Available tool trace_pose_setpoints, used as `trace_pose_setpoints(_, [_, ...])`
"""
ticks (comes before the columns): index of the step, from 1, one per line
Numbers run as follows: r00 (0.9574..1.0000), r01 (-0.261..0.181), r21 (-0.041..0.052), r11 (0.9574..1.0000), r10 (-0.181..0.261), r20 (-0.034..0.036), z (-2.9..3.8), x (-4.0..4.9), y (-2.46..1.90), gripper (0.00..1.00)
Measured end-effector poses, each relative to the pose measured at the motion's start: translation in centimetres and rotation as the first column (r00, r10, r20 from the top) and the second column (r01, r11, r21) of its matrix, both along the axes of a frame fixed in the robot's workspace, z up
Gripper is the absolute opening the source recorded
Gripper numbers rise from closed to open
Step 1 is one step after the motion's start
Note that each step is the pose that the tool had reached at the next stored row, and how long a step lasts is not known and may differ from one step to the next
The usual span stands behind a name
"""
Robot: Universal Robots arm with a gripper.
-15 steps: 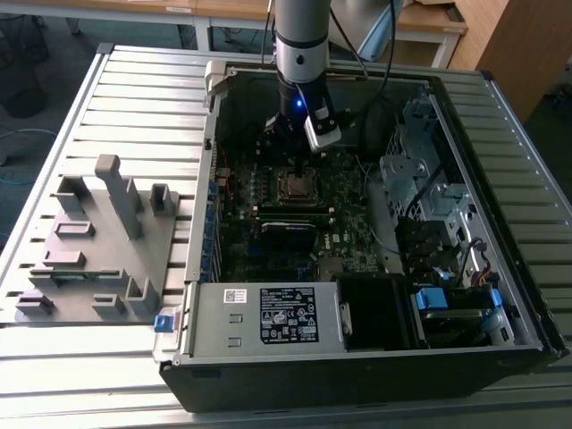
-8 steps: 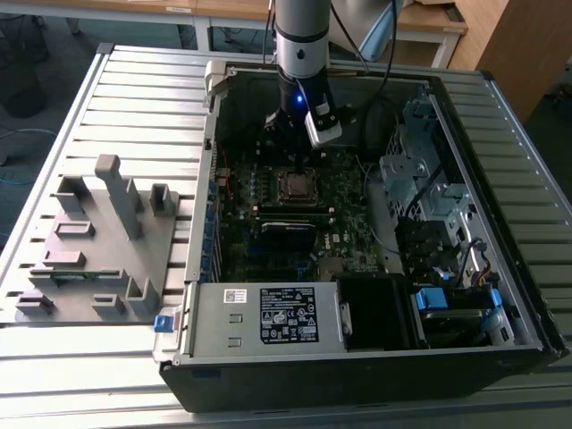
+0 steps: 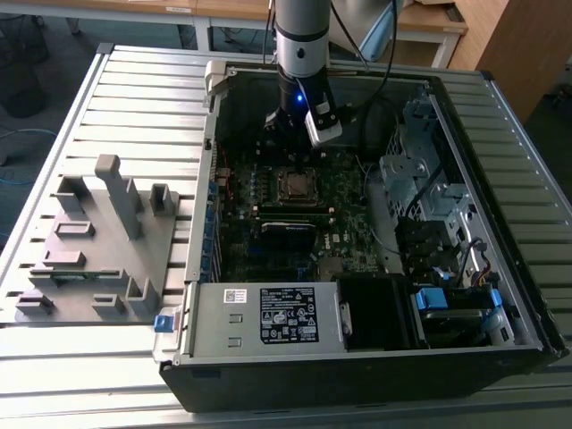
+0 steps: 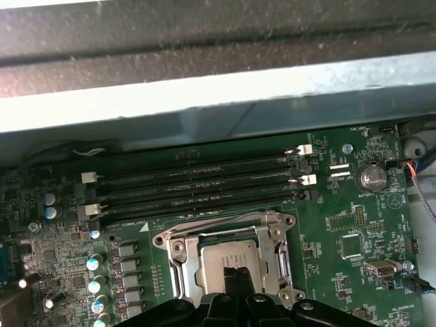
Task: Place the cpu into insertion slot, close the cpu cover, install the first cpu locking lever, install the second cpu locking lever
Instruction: 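Install the second cpu locking lever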
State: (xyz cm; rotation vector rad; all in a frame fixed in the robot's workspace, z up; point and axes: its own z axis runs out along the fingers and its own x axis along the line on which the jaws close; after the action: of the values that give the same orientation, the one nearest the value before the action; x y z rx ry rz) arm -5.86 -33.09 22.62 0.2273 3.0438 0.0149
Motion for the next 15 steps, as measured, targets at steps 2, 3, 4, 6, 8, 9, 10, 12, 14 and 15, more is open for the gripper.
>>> trace_pose_setpoints(2, [0.9998,0.0,-0.0002,1.0,0.0,-0.0175,-0.01,0.03,0.0,0.1])
trace_pose_setpoints(3, [0.9996,0.0,-0.0002,1.0,0.0,-0.0284,-0.02,0.05,0.0,0.1])
trace_pose_setpoints(4, [0.9992,0.0,-0.0001,1.0,0.0,-0.039,-0.04,0.06,0.0,0.1])
trace_pose_setpoints(6, [0.9983,0.0,-0.0001,1.0,0.0,-0.0581,-0.06,0.08,0.0,0.1])
trace_pose_setpoints(8, [0.9979,0.0,-0.0003,1.0,0.0,-0.0644,-0.05,0.08,0.0,0.1])
trace_pose_setpoints(9, [0.9979,0.0,-0.0003,1.0,0.0,-0.0646,-0.05,0.08,0.0,0.1])
trace_pose_setpoints(10, [0.9979,0.0,-0.0003,1.0,0.0,-0.0646,-0.05,0.08,0.0,0.1])
trace_pose_setpoints(12, [0.9979,0.0,-0.0001,1.0,0.0,-0.0646,-0.06,0.08,0.0,0.1])
trace_pose_setpoints(14, [0.9979,0.0,0.0,1.0,0.0,-0.0647,-0.06,0.08,0.0,0.1])
trace_pose_setpoints(15, [0.9979,0.0,0.0006,1.0,0.0,-0.0646,-0.06,0.1,0.0,0.1])
